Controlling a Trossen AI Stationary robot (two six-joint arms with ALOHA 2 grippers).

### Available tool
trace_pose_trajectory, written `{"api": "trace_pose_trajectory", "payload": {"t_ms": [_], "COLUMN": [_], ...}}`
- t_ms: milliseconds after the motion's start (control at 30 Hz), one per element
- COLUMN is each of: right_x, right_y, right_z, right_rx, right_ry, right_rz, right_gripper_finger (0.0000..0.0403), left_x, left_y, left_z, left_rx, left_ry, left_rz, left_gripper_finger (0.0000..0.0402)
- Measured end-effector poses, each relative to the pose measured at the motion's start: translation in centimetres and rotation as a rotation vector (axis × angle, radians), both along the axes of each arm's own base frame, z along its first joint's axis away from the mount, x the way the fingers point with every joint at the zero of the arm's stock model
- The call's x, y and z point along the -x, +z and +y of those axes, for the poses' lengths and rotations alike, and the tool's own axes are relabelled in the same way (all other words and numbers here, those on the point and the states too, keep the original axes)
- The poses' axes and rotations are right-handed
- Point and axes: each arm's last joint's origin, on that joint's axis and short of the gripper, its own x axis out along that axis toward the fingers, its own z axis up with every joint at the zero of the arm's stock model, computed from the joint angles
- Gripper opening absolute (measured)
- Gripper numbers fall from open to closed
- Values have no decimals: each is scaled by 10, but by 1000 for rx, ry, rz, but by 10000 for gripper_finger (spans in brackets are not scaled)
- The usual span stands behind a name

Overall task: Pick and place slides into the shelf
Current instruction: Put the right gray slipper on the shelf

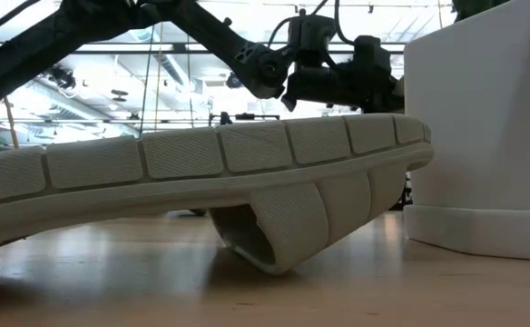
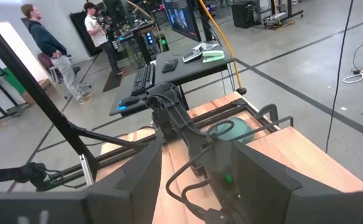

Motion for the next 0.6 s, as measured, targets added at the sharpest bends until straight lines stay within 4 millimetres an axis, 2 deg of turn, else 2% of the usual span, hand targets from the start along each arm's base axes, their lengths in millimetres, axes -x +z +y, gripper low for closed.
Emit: {"api": "trace_pose_trajectory", "payload": {"t_ms": [367, 600], "right_x": [0, 0], "right_y": [0, 0], "right_z": [0, 0], "right_rx": [0, -1], "right_ry": [0, 5], "right_rz": [0, -1], "right_gripper_finger": [198, 198], "left_x": [1, 1], "left_y": [-2, -2], "left_z": [5, 4], "left_rx": [41, 173], "left_ry": [6, -10], "left_rz": [20, 10], "left_gripper_finger": [76, 91]}}
